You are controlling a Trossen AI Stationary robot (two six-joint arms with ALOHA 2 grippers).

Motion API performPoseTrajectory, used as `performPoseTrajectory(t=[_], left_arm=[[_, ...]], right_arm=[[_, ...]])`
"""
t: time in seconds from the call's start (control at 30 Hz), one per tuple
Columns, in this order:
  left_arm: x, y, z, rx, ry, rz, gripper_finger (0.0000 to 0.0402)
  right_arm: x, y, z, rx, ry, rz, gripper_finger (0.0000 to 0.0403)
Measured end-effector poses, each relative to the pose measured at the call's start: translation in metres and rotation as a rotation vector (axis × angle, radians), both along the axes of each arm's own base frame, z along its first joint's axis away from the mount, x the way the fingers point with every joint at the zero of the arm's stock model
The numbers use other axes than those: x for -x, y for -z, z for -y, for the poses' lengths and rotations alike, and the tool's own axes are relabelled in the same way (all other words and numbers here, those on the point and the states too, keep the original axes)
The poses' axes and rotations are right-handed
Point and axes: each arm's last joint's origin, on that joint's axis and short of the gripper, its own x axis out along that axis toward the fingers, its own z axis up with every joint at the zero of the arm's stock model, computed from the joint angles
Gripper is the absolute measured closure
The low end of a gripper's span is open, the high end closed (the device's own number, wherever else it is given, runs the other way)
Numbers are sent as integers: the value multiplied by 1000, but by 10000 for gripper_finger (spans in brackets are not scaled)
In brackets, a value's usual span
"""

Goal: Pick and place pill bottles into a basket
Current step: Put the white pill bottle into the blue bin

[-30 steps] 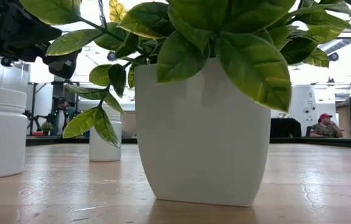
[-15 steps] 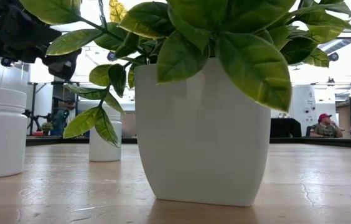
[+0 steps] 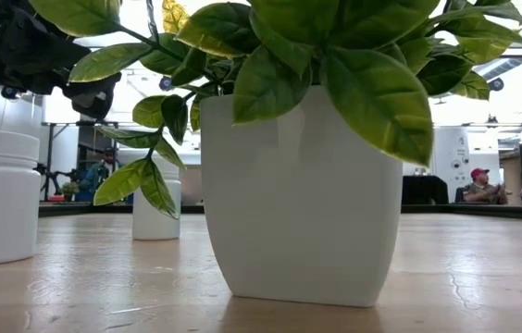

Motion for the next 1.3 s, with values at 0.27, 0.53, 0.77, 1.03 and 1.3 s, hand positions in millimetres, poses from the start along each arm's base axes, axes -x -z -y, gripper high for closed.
performPoseTrajectory(t=[0.27,0.53,0.77,1.03,1.3], left_arm=[[0,2,0,-2,-1,-17,214],[0,2,0,-3,0,-21,214],[0,2,0,-3,0,-23,214],[0,3,0,-4,0,-30,214],[-1,4,0,-4,0,-40,214]], right_arm=[[1,12,-4,-12,5,-18,238],[-4,35,4,-12,27,0,238],[-6,49,18,-7,54,-32,238],[-8,72,32,-9,80,-80,238],[-16,98,35,-14,58,-141,238]])
